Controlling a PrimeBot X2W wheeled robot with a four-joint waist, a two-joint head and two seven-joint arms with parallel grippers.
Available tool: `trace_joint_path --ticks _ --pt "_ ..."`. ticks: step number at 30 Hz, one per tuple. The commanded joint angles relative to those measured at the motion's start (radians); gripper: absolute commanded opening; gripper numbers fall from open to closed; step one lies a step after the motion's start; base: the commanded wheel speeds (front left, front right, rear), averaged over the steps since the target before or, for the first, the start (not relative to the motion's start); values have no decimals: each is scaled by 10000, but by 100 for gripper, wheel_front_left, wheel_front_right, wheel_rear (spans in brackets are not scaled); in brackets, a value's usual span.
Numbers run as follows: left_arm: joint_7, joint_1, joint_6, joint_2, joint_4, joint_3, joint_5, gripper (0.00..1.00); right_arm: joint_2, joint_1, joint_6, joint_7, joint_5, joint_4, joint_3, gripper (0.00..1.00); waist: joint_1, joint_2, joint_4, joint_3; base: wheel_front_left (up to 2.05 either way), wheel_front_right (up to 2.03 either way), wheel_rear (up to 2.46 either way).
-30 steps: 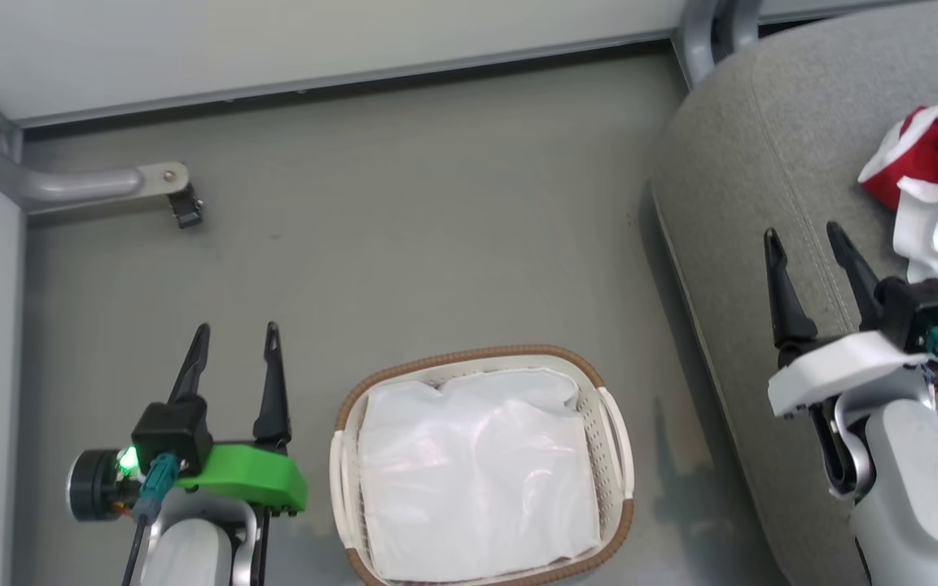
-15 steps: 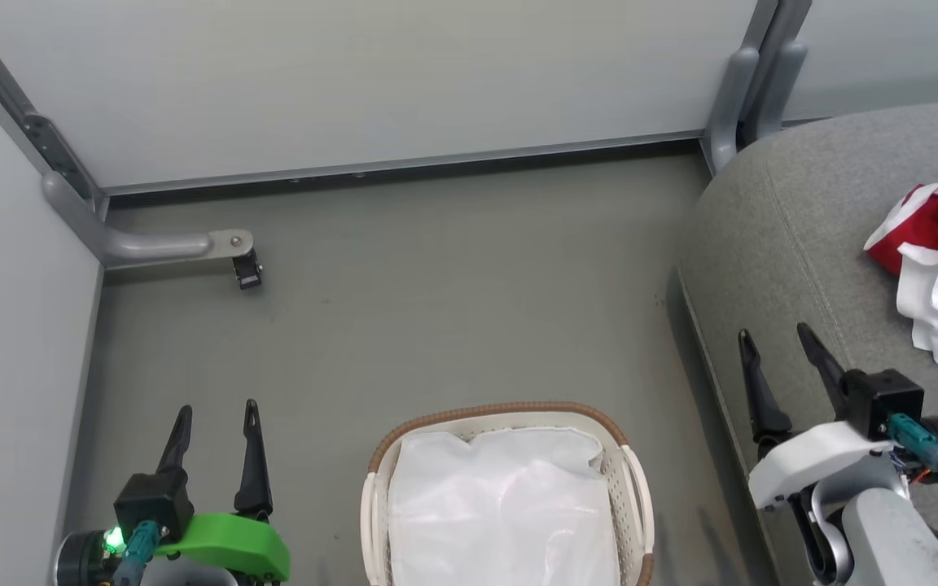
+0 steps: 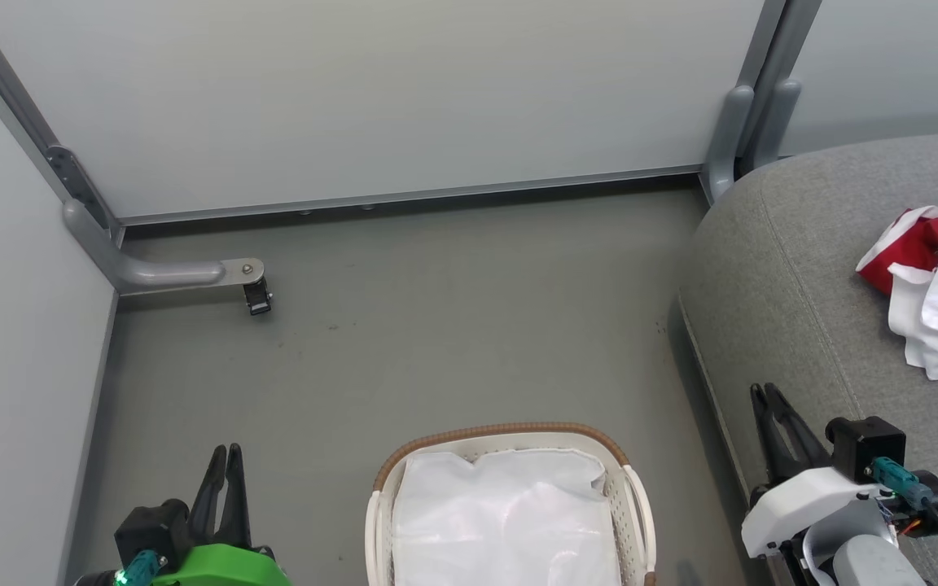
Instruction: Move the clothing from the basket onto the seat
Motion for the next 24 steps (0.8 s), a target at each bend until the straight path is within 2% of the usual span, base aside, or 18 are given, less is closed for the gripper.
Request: trace_joint_path --ticks 1,24 --pt "106 -96 -11 11 -23 86 -282 0 -8 -91 0 112 276 -46 -90 0 1 1 0 -4 0 0 0" --pt "1141 -374 -149 29 -419 470 -4271 0 126 58 -3 1153 4301 -585 -486 0 1 16 -3 -79 0 0 0"
